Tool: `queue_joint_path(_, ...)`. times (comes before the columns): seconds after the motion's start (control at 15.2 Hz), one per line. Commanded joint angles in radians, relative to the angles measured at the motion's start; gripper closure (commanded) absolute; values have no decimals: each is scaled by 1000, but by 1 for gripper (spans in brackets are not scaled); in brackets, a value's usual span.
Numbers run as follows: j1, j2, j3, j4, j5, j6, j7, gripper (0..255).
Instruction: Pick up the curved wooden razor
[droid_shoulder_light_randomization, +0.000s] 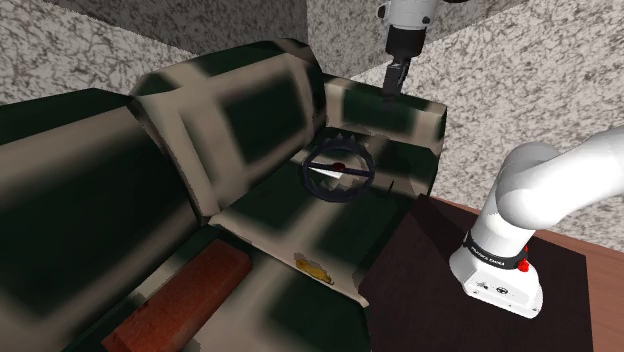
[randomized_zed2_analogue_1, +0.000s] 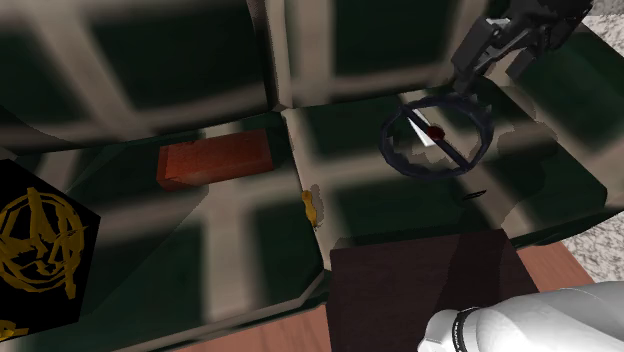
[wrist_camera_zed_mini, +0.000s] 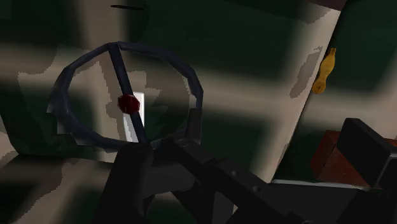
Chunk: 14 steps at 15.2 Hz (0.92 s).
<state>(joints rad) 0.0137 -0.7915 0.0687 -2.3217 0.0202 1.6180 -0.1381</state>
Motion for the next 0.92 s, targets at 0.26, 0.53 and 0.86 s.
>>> queue_joint_path(0.26, 17, 3, 41, -114, 39, 113, 48, 0)
queue_joint_path(0.53, 36, 29, 87, -211, 80, 234, 96, 0)
queue_joint_path(0.86, 64, 100, 150, -306, 133, 399, 154, 0)
